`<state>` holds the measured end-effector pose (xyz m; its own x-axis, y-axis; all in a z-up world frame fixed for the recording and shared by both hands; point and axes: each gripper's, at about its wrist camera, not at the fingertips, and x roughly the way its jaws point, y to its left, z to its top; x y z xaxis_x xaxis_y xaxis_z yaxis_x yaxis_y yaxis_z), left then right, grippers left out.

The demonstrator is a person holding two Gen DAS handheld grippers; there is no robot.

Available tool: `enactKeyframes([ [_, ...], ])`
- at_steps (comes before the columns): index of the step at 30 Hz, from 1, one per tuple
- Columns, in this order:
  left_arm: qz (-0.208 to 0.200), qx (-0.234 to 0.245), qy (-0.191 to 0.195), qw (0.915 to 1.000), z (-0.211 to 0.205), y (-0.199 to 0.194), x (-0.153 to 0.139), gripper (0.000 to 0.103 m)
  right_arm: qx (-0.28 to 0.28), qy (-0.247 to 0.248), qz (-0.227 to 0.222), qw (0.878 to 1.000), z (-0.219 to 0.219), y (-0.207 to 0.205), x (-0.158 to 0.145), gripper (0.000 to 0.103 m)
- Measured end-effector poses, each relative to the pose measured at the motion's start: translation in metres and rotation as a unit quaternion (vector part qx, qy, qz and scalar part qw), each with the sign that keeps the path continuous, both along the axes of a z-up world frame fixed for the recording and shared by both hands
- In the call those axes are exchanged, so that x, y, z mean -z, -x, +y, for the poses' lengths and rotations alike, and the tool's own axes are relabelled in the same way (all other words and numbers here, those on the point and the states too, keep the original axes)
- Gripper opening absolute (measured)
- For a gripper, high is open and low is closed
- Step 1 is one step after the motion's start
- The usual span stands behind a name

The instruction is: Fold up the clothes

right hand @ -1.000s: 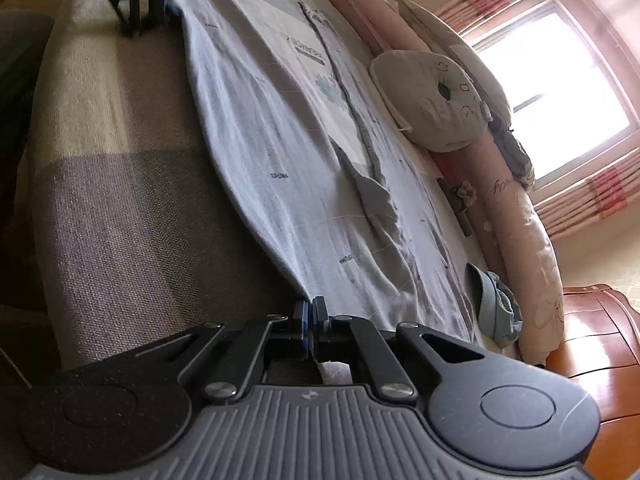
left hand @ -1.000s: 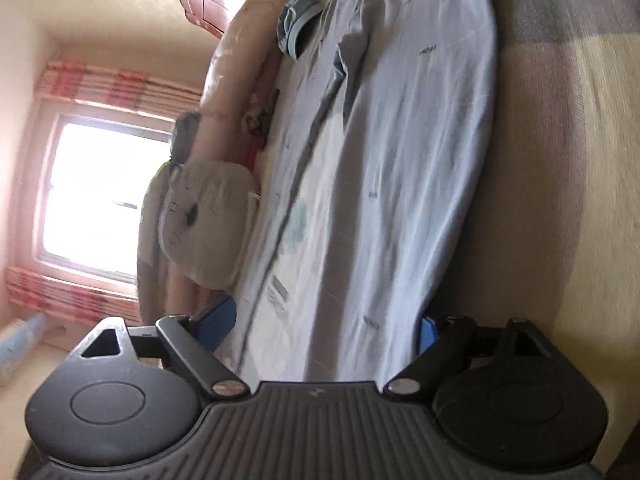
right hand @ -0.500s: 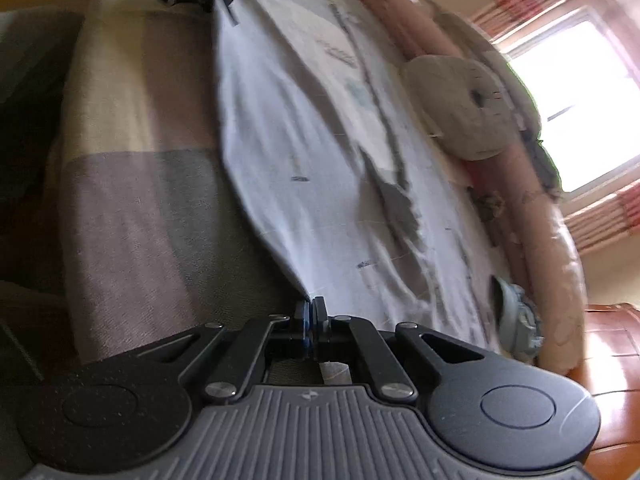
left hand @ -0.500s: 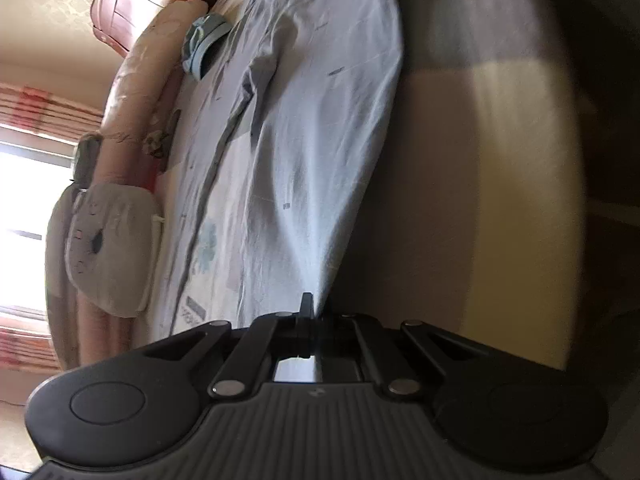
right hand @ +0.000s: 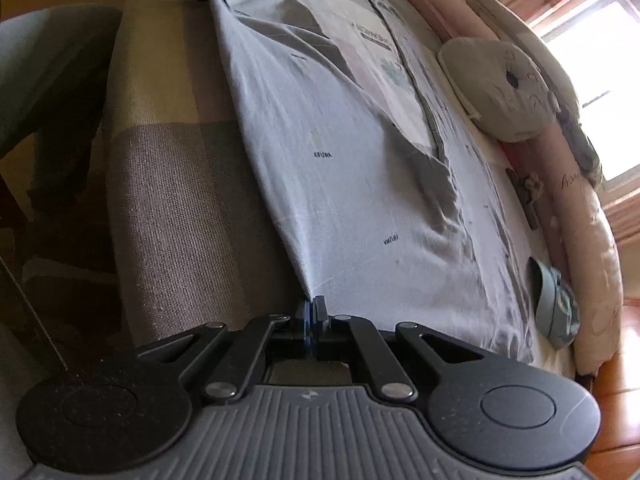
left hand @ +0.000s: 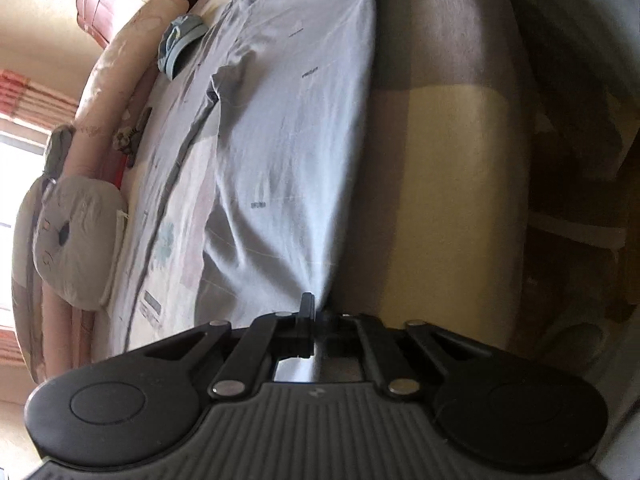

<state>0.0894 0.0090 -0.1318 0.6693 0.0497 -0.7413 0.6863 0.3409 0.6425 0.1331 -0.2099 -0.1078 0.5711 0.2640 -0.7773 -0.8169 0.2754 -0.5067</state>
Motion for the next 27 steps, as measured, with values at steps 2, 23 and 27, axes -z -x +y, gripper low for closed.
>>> enactKeyframes([
  [2,0.012,-0.001,0.016,0.9998,0.001,0.007,-0.008,0.012,0.013,-0.015,0.017,1.0,-0.005,0.001,-0.004,0.003],
  [23,-0.04,-0.234,0.366,0.8998,0.027,-0.018,-0.044,0.054,0.452,-0.503,0.2,0.709,-0.2,-0.092,0.021,0.042],
  [27,-0.037,-0.224,0.371,0.9002,0.014,-0.016,-0.04,0.054,0.471,-0.478,0.153,0.726,-0.19,-0.092,0.021,0.004],
])
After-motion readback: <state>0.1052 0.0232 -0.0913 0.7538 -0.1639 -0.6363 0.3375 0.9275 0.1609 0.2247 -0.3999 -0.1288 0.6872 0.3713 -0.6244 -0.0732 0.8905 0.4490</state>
